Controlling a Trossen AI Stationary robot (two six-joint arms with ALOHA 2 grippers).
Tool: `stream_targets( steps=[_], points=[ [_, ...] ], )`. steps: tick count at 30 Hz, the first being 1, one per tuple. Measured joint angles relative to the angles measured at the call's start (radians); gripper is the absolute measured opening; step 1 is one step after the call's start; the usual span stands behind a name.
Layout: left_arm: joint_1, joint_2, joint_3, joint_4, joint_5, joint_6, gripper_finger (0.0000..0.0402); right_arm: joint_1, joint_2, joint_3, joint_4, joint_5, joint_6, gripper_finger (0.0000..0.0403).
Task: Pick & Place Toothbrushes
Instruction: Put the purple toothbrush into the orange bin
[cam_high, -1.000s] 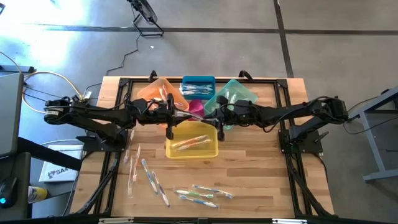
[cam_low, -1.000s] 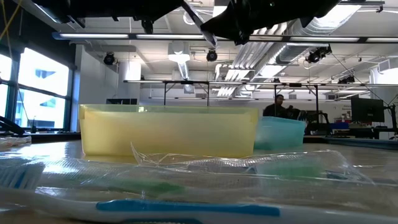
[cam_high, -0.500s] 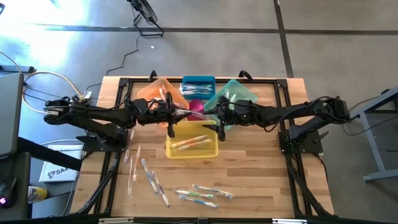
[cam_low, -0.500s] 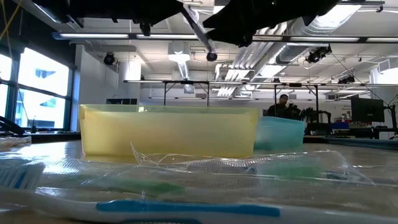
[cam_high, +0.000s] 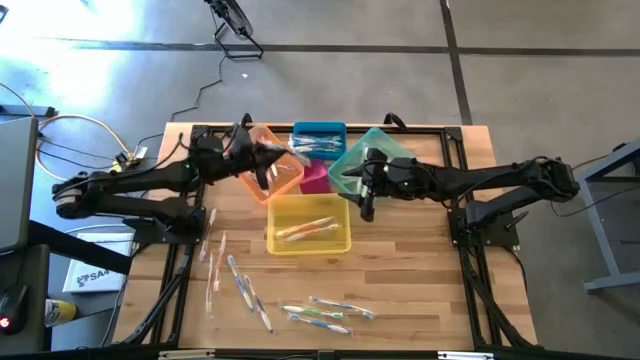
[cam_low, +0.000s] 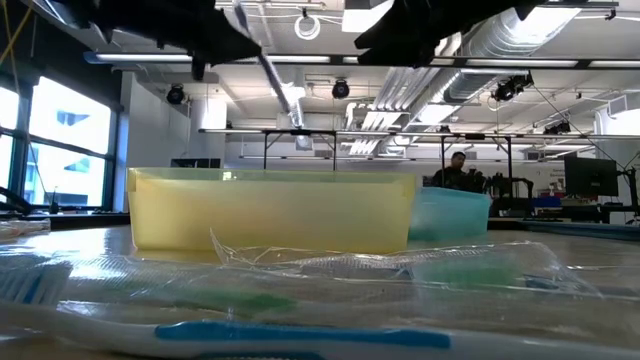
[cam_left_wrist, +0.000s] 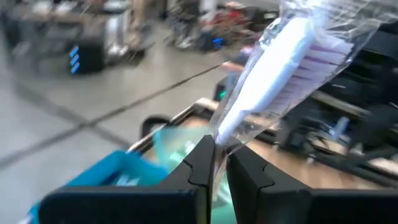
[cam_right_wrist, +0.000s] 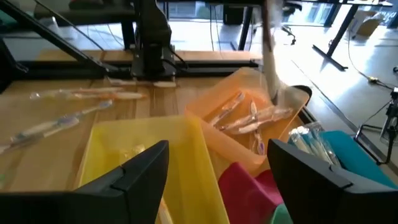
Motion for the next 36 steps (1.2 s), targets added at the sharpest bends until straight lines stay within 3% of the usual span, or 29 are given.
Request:
stream_targets(
  steps=[5,15,21,31,36],
  points=[
    [0.120,-0.034,0.000,-0.172,-0.001,-0.144,0.0026,0.000,-0.003,0.000,-0.030,0.000,0.000,0.0258],
    [0.302,-0.013,-0.001,-0.342,0.076,-0.257,0.0026,0.000,-0.003,0.000,-0.080,0.000,0.025,0.0245],
    [0.372,0.058,-0.023,-0.335,0.200,-0.274,0.0026,0.000,-0.002,0.000,-0.087,0.000,0.024,0.0238],
    [0.433,0.220,-0.093,-0.167,0.278,-0.330,0.0026,0.000,-0.002,0.000,-0.106,0.001,0.050,0.0234],
    [0.431,0.299,-0.094,-0.164,0.261,-0.332,0.0026,0.000,-0.002,0.000,-0.106,0.000,0.051,0.0234]
  ],
)
